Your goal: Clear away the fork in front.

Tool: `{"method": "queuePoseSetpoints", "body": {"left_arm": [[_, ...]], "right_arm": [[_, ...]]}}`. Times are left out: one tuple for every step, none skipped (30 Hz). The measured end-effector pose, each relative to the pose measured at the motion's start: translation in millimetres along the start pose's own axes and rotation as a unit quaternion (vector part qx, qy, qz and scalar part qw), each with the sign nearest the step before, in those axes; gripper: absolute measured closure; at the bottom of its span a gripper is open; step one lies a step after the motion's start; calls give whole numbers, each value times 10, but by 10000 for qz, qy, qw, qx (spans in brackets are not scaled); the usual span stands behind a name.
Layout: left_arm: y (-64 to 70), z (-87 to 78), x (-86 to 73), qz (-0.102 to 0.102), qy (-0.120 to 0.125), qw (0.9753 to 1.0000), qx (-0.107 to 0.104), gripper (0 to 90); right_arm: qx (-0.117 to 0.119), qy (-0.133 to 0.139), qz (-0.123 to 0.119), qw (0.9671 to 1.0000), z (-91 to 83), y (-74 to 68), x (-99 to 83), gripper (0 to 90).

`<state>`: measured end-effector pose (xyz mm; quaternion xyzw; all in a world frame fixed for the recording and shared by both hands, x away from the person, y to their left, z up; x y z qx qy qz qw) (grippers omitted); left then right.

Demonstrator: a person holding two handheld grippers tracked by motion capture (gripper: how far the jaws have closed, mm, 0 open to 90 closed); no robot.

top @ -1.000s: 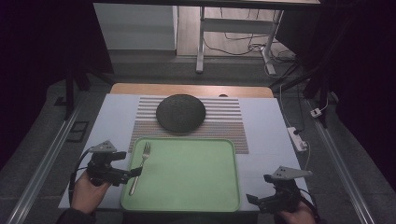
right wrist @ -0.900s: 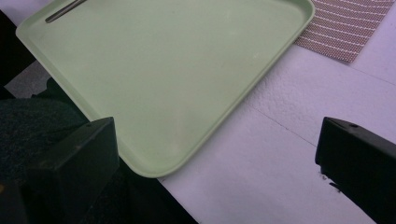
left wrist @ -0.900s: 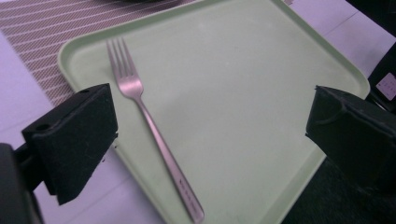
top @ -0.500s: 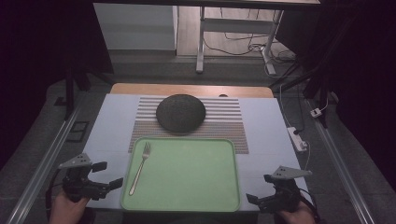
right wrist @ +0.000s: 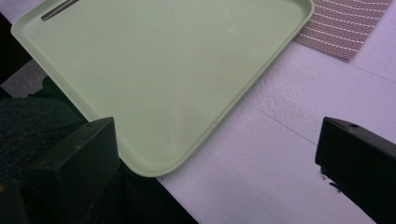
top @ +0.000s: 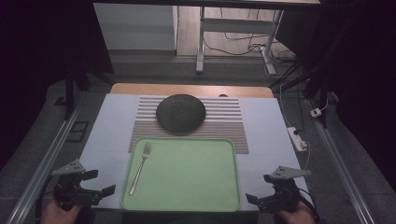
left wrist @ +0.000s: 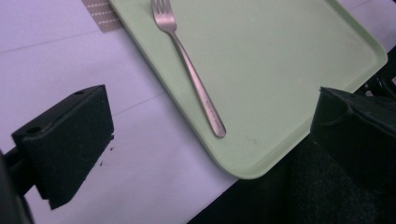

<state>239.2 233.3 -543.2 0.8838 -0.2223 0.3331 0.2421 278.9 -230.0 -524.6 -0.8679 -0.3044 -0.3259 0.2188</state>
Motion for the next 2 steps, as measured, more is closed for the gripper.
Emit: {"method": "queuePoseSetpoints", "body": {"left_arm": [[3,2,6,5,9,10000,-8,0],[6,4,11,14,7,10000,-21,0]], "right_arm": [[-1,-4,3,10000,1,1,-1,0],[-8,-12,-6,10000,3,4,-4,0]]}}
Point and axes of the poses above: each handheld gripper's, and its own axes: z roughly forward along the jaws, x roughly out of its top, y roughly to its right, the point moved 10 cm from there along z, roughly forward along the jaws, and after that the axes turned 3 degrees about z, right-handed, at the moved point
